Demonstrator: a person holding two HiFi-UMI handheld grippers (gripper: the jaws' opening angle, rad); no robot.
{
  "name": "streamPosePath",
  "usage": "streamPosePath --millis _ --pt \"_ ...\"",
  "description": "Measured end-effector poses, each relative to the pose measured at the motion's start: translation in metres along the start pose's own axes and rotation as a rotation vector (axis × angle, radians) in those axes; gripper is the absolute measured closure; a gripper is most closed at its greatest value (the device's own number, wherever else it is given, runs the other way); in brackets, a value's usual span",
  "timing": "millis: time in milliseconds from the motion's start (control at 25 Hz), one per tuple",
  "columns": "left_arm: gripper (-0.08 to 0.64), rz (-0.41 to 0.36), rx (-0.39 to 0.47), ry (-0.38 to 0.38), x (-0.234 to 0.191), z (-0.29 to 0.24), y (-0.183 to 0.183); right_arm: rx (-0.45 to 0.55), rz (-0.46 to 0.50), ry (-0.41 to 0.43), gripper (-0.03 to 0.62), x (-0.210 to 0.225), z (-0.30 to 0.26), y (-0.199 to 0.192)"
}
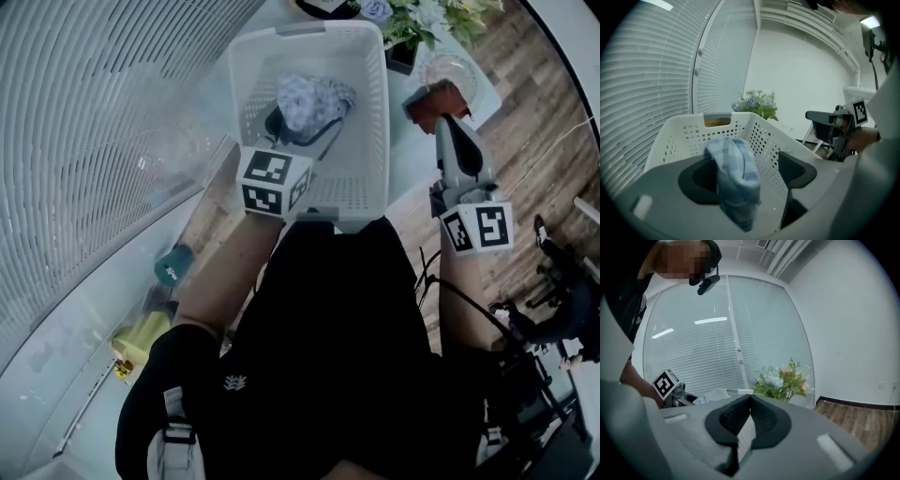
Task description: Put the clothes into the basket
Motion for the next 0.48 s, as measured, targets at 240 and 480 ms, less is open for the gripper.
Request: streamPosePath --millis 240,480 --pt "0.176 -0.009 -0.012 -0.006 0.008 0.015 0.004 0.032 0.019 -0.007 0.591 -0.006 0.009 0.019" --pt "0.185 -0.026 0.044 -0.017 0.011 0.04 0.017 0.059 0.042 -0.012 0.591 -0.016 0.016 0.038"
Point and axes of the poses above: the fingertips, and each gripper's own axes: z backward along the fingers, x to its right, y out of its top, the point moved 3 cm from there along z, backward along the fingers, and after that the axes turned 12 degrees about z, right-handed, at the moved point
